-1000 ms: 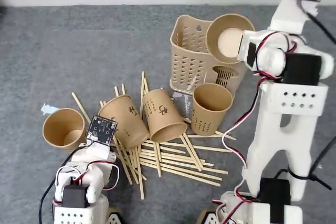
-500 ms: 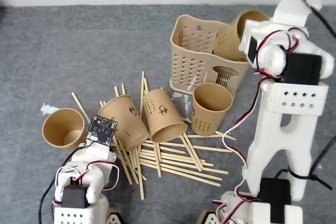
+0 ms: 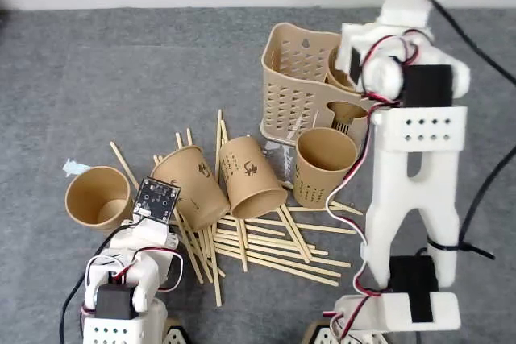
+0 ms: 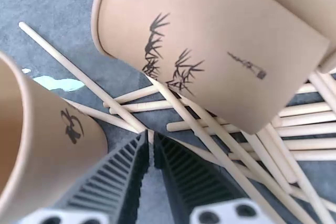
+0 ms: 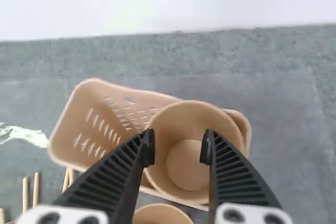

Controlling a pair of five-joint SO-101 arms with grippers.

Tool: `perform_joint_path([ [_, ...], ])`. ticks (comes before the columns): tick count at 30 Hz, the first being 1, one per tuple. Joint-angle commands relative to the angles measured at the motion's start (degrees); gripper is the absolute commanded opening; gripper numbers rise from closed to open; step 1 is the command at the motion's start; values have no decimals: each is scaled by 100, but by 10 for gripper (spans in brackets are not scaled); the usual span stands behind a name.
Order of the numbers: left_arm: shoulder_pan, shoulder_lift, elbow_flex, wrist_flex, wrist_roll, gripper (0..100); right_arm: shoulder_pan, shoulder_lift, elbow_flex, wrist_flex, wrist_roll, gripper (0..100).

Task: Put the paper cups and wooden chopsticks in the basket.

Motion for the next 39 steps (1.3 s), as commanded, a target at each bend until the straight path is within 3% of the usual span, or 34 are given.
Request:
perform_joint_path([
  [1, -26, -79, -31, 18, -9, 15, -48, -22, -290, -207, 70, 151],
  [6, -26, -79, -31, 18, -9, 15, -13, -92, -290, -4, 70, 151],
  [19, -26, -79, -31, 18, -9, 15, -215, -593, -352, 2712, 360, 151],
  [25, -26, -79, -31, 18, -9, 15, -92, -804, 97, 2721, 360, 151],
  [33, -26, -79, -31, 18, -9, 15, -84, -1534, 2057, 2695, 343, 151],
  [39, -26, -79, -31, 18, -9, 15, -31, -1341, 2910, 2114, 334, 151],
])
